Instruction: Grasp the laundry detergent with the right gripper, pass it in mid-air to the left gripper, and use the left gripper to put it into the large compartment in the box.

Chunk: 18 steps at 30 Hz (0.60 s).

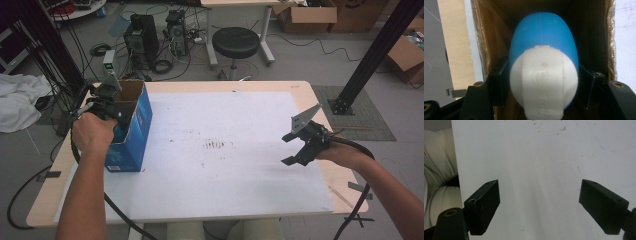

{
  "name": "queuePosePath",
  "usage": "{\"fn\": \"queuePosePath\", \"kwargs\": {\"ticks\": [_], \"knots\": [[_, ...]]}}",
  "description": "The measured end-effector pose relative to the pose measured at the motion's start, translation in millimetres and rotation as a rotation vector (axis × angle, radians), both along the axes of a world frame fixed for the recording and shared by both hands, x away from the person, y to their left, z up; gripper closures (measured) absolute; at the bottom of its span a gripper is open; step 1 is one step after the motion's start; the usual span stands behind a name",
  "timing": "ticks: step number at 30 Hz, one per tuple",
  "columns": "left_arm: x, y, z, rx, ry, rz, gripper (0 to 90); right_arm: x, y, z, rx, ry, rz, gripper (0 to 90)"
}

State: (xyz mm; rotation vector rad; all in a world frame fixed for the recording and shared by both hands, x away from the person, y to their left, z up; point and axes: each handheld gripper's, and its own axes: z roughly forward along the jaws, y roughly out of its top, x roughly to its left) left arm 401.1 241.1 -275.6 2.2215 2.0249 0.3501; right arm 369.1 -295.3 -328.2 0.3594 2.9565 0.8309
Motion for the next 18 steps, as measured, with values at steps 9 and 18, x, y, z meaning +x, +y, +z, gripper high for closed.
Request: {"fn": "queuePosePath", "kwargs": {"ticks": [9, 18], "knots": [[-2.1, 3.4, -0.6, -0.033, 0.002, -0.002, 37.8, -2.1, 5.4, -1.8, 0.004, 0.002, 0.014, 16.8], [-2.9, 6.7, -1.5, -0.058, -0.007, -0.001, 35.3, -5.0, 9.8, -3.6, 0.0, 0.005, 0.031, 16.8]]}}
